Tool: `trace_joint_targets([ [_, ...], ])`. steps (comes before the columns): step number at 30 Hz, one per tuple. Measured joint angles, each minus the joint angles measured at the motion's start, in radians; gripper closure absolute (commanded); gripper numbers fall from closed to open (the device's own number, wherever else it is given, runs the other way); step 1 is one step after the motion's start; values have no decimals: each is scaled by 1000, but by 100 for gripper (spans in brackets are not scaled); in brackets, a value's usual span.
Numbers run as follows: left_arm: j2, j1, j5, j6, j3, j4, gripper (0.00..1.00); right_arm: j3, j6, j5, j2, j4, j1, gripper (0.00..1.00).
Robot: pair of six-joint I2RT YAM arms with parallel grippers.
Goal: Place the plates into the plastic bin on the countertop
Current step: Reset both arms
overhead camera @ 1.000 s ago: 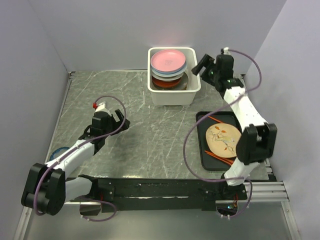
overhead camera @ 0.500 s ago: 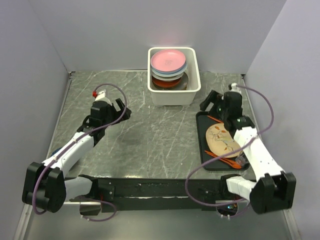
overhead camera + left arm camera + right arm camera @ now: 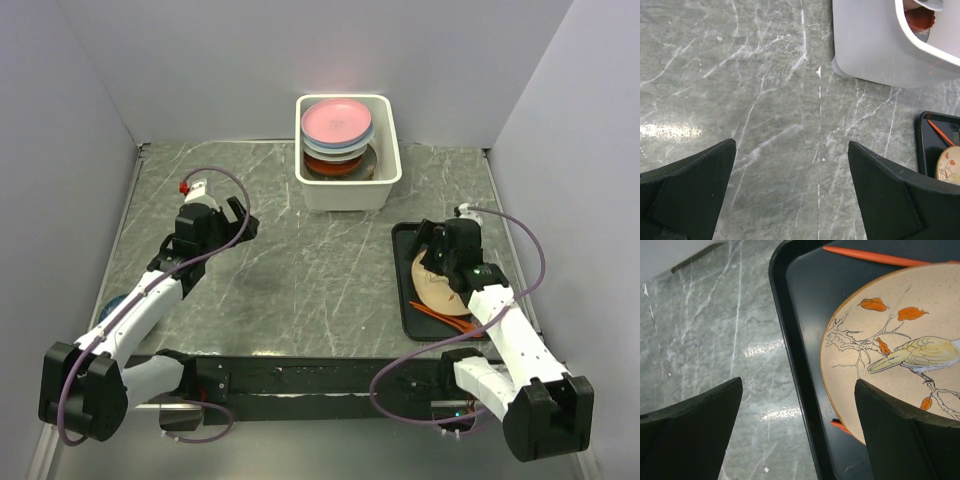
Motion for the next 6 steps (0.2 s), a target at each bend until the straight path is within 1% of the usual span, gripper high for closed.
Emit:
trace_joint_targets([
  [6, -5, 0, -9, 24, -6, 5, 1, -35, -7, 15, -19, 32, 0, 0],
])
